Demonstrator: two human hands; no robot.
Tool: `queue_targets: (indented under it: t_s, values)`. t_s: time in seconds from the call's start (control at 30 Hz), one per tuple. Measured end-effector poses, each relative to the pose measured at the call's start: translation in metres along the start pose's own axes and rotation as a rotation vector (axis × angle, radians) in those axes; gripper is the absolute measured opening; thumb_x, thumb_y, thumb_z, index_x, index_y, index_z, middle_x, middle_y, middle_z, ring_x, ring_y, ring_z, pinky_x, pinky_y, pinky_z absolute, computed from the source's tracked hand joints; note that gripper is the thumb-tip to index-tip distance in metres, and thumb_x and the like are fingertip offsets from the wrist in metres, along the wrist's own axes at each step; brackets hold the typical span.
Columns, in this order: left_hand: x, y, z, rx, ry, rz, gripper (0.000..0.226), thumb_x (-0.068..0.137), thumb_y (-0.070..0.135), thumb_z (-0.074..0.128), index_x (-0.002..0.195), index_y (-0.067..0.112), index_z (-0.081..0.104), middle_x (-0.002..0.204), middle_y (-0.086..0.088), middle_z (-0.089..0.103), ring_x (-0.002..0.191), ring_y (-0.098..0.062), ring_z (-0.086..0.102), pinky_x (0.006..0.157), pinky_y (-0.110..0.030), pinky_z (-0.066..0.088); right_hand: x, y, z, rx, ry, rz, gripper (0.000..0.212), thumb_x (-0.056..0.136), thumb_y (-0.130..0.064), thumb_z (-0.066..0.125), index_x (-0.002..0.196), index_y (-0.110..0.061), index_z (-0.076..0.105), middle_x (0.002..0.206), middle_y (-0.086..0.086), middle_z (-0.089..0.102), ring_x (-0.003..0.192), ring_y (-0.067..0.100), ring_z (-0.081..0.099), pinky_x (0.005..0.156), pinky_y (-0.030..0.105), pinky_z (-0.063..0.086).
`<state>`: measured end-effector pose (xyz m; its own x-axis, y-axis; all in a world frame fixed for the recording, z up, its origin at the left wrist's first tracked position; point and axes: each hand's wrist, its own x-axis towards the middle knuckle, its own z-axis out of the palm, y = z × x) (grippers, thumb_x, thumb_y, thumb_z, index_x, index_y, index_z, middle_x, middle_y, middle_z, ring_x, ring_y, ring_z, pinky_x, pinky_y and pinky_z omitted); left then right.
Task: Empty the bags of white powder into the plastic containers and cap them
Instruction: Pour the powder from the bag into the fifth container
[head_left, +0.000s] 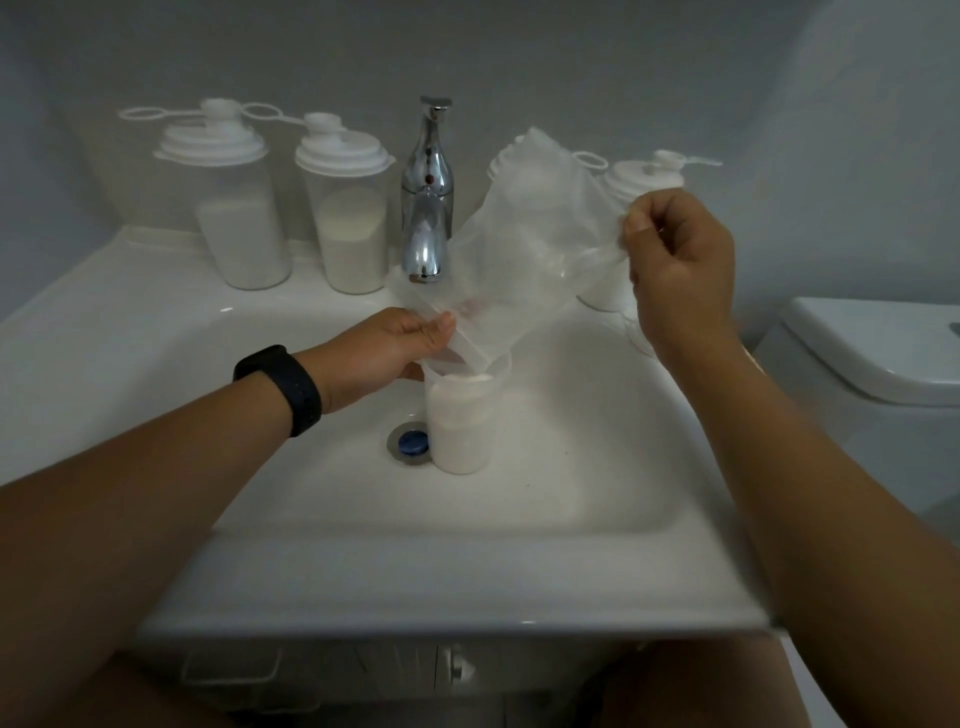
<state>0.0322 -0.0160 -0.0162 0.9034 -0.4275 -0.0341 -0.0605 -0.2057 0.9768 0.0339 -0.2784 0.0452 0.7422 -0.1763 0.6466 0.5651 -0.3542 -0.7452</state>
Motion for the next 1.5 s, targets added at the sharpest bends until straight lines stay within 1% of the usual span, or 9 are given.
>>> queue_targets:
  t_s: [0.13, 0.3, 0.4, 0.57, 0.87, 1.1, 1.2, 1.33, 1.5]
  values:
    - [0.000, 0.001, 0.000, -0.008, 0.015, 0.013, 0.043, 0.091, 0.046, 0.049, 0.131, 0.035, 0.060, 0.121, 0.008, 0.075, 0.117, -0.012, 0.069, 0.100, -0.027, 0.055, 0.002, 0.000, -0.002, 0.026, 0.055, 0.001, 0.018, 0.093, -0.021, 0.053, 0.077, -0.029, 0.054, 0.068, -0.007, 0.051, 0.063, 0.017, 0.043, 0.061, 0.034, 0.036]
    - [0.002, -0.001, -0.001, -0.011, 0.032, -0.006, 0.043, 0.089, 0.047, 0.051, 0.123, 0.026, 0.067, 0.120, 0.001, 0.075, 0.120, -0.020, 0.068, 0.100, -0.029, 0.055, 0.002, 0.002, -0.002, 0.042, 0.074, 0.010, 0.018, 0.091, -0.022, 0.053, 0.075, -0.031, 0.053, 0.066, -0.009, 0.049, 0.062, 0.017, 0.041, 0.061, 0.035, 0.034]
    - [0.001, -0.001, -0.001, -0.001, -0.010, 0.005, 0.047, 0.091, 0.048, 0.050, 0.135, 0.035, 0.059, 0.131, 0.001, 0.071, 0.122, -0.016, 0.067, 0.103, -0.031, 0.053, 0.002, 0.001, 0.000, 0.037, 0.026, 0.040, 0.018, 0.089, -0.024, 0.054, 0.073, -0.033, 0.054, 0.064, -0.014, 0.050, 0.061, 0.015, 0.041, 0.061, 0.033, 0.034]
    - [0.001, -0.001, -0.001, 0.013, 0.001, 0.008, 0.048, 0.090, 0.049, 0.050, 0.136, 0.035, 0.058, 0.132, 0.000, 0.070, 0.123, -0.017, 0.066, 0.107, -0.036, 0.050, 0.002, -0.002, 0.000, 0.023, 0.054, 0.060, 0.022, 0.092, -0.023, 0.053, 0.074, -0.034, 0.054, 0.065, -0.017, 0.049, 0.061, 0.011, 0.041, 0.060, 0.030, 0.034]
    - [0.001, 0.000, 0.000, 0.041, 0.048, -0.004, 0.043, 0.087, 0.048, 0.052, 0.115, 0.022, 0.071, 0.112, 0.003, 0.078, 0.111, -0.016, 0.071, 0.100, -0.031, 0.055, 0.001, -0.006, 0.001, -0.008, 0.128, 0.002, 0.029, 0.097, -0.016, 0.052, 0.076, -0.035, 0.051, 0.067, -0.017, 0.050, 0.062, 0.005, 0.043, 0.062, 0.027, 0.037]
    - [-0.001, 0.004, 0.001, 0.037, 0.009, 0.041, 0.039, 0.090, 0.047, 0.049, 0.125, 0.039, 0.063, 0.120, 0.011, 0.075, 0.114, -0.009, 0.069, 0.098, -0.024, 0.055, -0.001, -0.007, 0.004, 0.016, 0.110, 0.041, 0.030, 0.097, -0.018, 0.052, 0.075, -0.038, 0.051, 0.067, -0.017, 0.049, 0.062, 0.008, 0.043, 0.061, 0.028, 0.037]
    - [-0.002, 0.004, 0.002, 0.039, 0.025, 0.041, 0.038, 0.090, 0.047, 0.049, 0.121, 0.034, 0.066, 0.116, 0.010, 0.076, 0.115, -0.013, 0.069, 0.101, -0.028, 0.054, -0.002, -0.006, 0.004, 0.018, 0.175, 0.022, 0.029, 0.096, -0.016, 0.053, 0.076, -0.036, 0.052, 0.068, -0.016, 0.050, 0.063, 0.005, 0.045, 0.063, 0.027, 0.039]
    - [-0.003, 0.007, 0.003, 0.068, 0.064, 0.039, 0.041, 0.089, 0.048, 0.051, 0.118, 0.026, 0.069, 0.124, 0.002, 0.074, 0.121, -0.018, 0.067, 0.106, -0.033, 0.051, -0.001, -0.006, 0.007, 0.057, 0.127, 0.134, 0.028, 0.093, -0.027, 0.053, 0.071, -0.043, 0.058, 0.068, -0.014, 0.051, 0.068, 0.017, 0.044, 0.068, 0.037, 0.036]
    - [-0.007, 0.017, 0.003, 0.097, 0.139, 0.132, 0.034, 0.091, 0.047, 0.051, 0.112, 0.031, 0.072, 0.114, 0.018, 0.075, 0.116, -0.002, 0.066, 0.103, -0.020, 0.048, 0.000, -0.007, 0.003, 0.163, 0.200, 0.202, 0.015, 0.095, -0.023, 0.053, 0.082, -0.028, 0.057, 0.075, -0.005, 0.055, 0.065, 0.015, 0.043, 0.058, 0.031, 0.036]
